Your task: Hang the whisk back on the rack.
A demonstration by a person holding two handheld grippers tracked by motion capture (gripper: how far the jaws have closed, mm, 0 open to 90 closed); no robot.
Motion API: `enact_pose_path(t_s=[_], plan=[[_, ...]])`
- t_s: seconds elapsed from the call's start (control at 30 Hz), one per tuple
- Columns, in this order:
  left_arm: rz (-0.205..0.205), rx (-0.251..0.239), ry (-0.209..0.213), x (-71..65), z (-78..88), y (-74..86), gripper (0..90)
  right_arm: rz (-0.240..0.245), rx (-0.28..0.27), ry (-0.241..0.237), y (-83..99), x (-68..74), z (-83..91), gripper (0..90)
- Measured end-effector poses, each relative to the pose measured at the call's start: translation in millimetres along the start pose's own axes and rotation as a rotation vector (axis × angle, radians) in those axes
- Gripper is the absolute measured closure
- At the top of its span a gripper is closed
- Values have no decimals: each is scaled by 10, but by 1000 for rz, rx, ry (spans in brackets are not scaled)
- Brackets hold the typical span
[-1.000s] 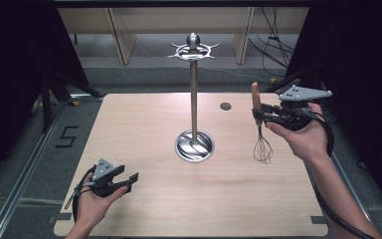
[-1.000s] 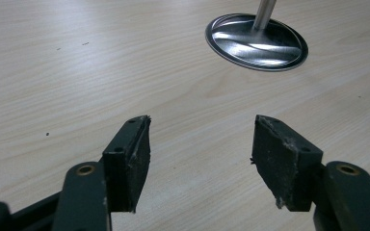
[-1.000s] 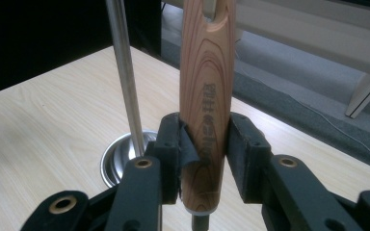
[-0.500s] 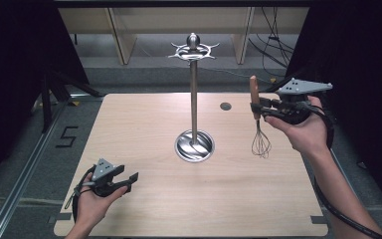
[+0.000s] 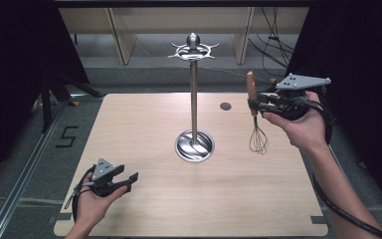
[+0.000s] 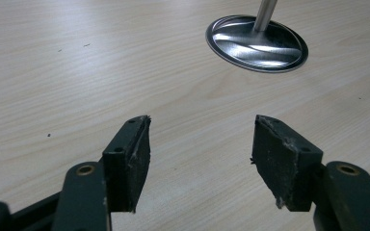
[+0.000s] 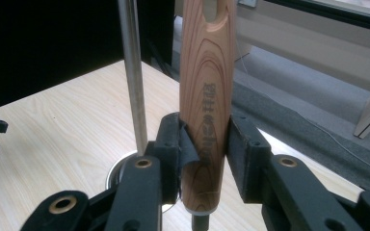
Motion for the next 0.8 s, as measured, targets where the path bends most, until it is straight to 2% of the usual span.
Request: enact_pose_path(t_s=[0.03, 0.13, 0.17, 0.2, 0.27, 0.33, 0.4, 0.47, 0.6, 0.67, 0.8], plan=[[0, 0, 0, 0, 1, 0, 378, 3, -15, 5, -9, 0, -11, 688], [-1, 0, -1, 1, 2, -1, 377, 7, -13, -4, -17, 7, -18, 688], [0, 0, -1, 1, 1, -1, 377, -14, -7, -11, -15, 27, -14, 688], [0, 0, 0, 1, 1, 0, 377, 5, -14, -11, -24, 14, -19, 688], [0, 0, 0, 1, 0, -1, 377, 8, 2, -26, -26, 18, -10, 688], [0, 0, 0, 1, 0, -1, 377, -11, 10, -30, -33, 37, -1, 688], [0, 0, 0, 2, -1, 0, 377, 5, -1, -24, -50, 25, -6, 688], [0, 1, 0, 1, -1, 1, 377, -11, -18, -20, -62, 45, -19, 688], [1, 0, 0, 0, 0, -1, 377, 9, -5, -31, -96, 49, -10, 688], [14, 1, -1, -2, -7, 4, 377, -5, -5, -34, -100, 65, -9, 688], [12, 0, -2, -3, -4, 2, 377, 10, -11, -37, -135, 67, -13, 688]])
Point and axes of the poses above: each handheld gripper's, and its own axes: z roughly backward along the jaws, y roughly out of its underside, x roughly to its left, the point moved 4 cm from there along -z, roughly forward along the jaws, and after that the axes turned 8 degrees about x, right-handed, at the moved point
